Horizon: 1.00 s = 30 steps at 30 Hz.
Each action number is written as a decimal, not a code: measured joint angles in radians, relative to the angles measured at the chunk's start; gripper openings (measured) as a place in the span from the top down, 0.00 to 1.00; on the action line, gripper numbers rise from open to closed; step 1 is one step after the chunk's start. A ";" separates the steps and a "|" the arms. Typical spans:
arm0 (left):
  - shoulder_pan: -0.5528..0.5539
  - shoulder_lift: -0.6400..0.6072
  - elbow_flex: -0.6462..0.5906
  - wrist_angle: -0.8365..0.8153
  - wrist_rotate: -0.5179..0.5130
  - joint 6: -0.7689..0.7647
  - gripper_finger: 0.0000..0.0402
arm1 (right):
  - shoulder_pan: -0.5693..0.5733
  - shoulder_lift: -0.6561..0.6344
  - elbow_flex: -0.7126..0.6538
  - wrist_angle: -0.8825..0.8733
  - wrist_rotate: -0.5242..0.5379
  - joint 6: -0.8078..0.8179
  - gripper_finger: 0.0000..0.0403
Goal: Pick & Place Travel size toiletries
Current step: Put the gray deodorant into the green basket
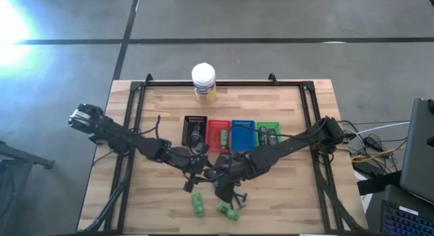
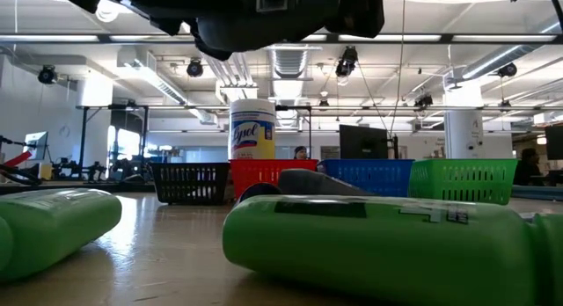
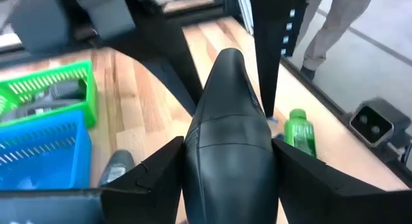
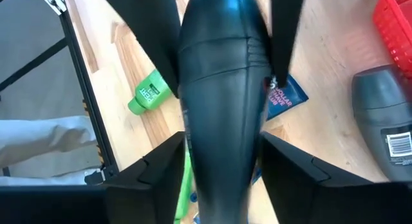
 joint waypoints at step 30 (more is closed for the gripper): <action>0.070 -0.115 0.020 0.062 -0.002 -0.171 0.49 | 0.101 -0.131 0.003 -0.085 0.432 0.105 0.21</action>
